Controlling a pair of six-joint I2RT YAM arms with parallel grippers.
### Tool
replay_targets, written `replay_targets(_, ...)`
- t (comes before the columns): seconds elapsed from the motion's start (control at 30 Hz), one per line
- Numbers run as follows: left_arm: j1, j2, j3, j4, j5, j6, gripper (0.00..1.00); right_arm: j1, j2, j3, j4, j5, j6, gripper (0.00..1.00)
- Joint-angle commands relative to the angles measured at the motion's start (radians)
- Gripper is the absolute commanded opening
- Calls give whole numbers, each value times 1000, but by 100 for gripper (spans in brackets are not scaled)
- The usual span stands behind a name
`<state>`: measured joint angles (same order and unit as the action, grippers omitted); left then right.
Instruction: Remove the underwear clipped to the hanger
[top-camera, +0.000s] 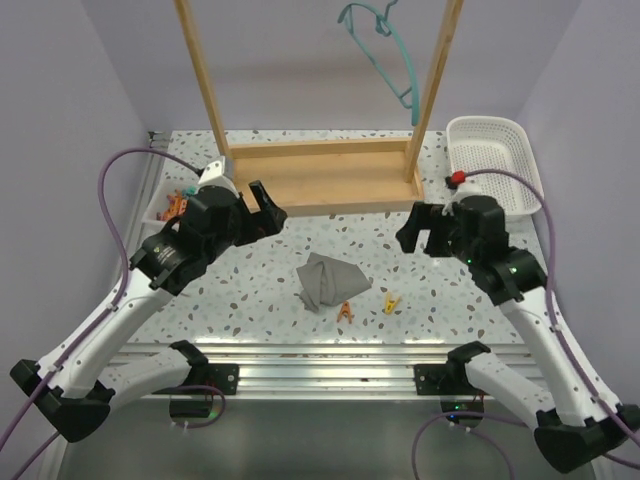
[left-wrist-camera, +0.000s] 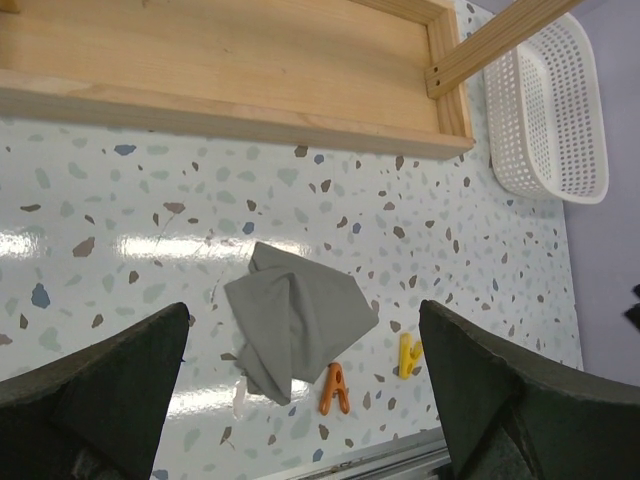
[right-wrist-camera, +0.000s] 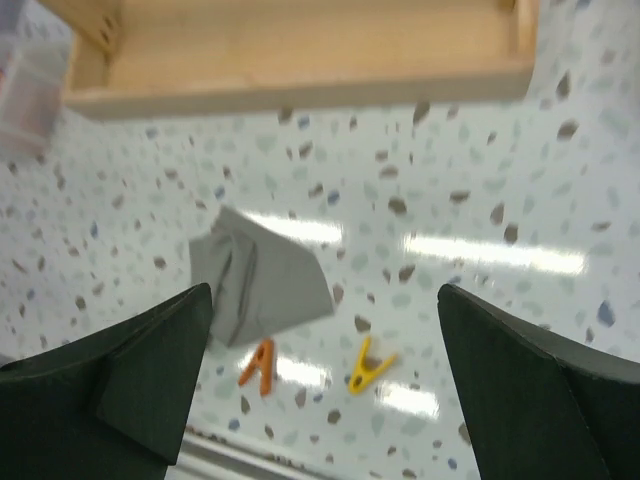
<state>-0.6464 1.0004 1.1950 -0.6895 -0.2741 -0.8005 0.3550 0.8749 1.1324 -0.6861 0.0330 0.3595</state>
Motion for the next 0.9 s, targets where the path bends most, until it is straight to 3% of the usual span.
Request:
replay_targets(0.0,1,23,-44,67,39,-40,100,41,24,-161,-52,-127,76,98)
replay_targets(0.1,1,32,-63,82,45,-51,100,181,102,-210,-3,-79,93,99)
replay_targets(0.27,-2,41,-51,70,39,-60,100,419,407,-123,34,79,111,99)
replay_targets(0.63,-1,-2,-63,10,10,-78,100,521,829,68,158,76,162,91)
replay_targets(0.8,-1,-29,-94,1,-4,-97,100,547,984,182,80,142,186,90)
replay_targets(0.87,-1,-39,-101,-4,-10,-100,100,545,1012,214,56,171,197,82)
